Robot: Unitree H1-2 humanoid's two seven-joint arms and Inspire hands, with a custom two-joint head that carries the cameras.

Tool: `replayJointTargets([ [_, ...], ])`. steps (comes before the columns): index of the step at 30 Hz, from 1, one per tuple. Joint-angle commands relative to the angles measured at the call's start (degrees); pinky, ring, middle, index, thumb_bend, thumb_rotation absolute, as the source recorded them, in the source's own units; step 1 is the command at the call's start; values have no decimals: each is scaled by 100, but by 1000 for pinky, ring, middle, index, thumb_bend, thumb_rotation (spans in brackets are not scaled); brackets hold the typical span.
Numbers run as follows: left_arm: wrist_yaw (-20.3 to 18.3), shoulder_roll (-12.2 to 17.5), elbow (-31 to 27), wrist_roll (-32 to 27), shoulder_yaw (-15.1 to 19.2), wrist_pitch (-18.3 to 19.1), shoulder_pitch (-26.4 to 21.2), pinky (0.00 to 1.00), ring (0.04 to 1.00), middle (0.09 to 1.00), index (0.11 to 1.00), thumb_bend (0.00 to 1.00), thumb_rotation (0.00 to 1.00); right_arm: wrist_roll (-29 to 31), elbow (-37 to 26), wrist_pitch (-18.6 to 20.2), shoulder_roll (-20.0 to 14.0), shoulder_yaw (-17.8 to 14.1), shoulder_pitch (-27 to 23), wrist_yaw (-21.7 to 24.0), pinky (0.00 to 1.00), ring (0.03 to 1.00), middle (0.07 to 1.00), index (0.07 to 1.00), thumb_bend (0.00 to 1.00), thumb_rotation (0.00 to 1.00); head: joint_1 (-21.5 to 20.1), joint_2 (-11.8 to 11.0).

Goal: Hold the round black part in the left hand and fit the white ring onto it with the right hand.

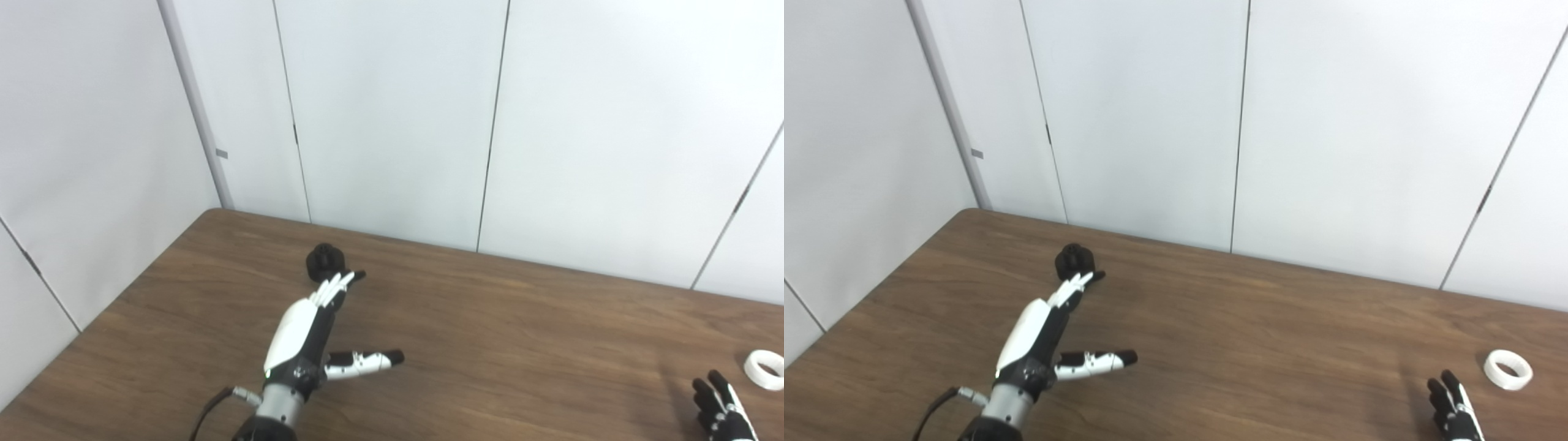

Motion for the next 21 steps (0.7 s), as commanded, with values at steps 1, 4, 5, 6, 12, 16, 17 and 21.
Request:
replayJointTargets([
  [1, 202, 166, 17, 267, 85, 40, -226, 1000, 1000, 964, 913, 949, 411, 71, -22, -64, -12, 5, 69, 62, 1000, 968, 953, 973, 498, 1000, 11, 8],
  [4, 226, 229, 133, 361, 177, 149, -351, 1000, 1000, 958, 905, 948, 422, 88, -31, -39, -7, 1, 70, 59, 1000, 967, 953, 971, 494, 1000, 11, 8],
  [5, 228, 243, 162, 352, 205, 167, -378, 1000, 1000, 958, 903, 948, 417, 79, -33, -39, -8, 1, 70, 54, 1000, 965, 951, 970, 496, 1000, 11, 8],
  [6, 227, 263, 201, 329, 243, 189, -414, 1000, 1000, 958, 901, 948, 414, 54, -21, -56, -13, 7, 65, 50, 1000, 964, 950, 969, 497, 1000, 15, 16],
  [12, 363, 512, 604, 329, 473, 182, -692, 1000, 999, 954, 888, 948, 400, -14, -15, -92, -37, 39, 57, 59, 1000, 966, 952, 970, 525, 1000, 3, 10],
  [16, 355, 657, 816, 336, 537, 287, -888, 1000, 998, 954, 893, 938, 409, 29, -31, -60, -11, 21, 52, 41, 1000, 968, 947, 966, 529, 1000, -2, 12],
  [17, 361, 682, 874, 328, 553, 309, -941, 1000, 999, 954, 893, 938, 411, 39, -32, -54, -5, 18, 49, 39, 1000, 967, 945, 963, 533, 1000, -10, 20],
  [21, 413, 779, 1098, 398, 559, 409, -1113, 1000, 1000, 953, 884, 933, 415, 94, -27, -67, -9, 11, 49, 62, 1000, 966, 947, 963, 534, 1000, -14, 26],
])
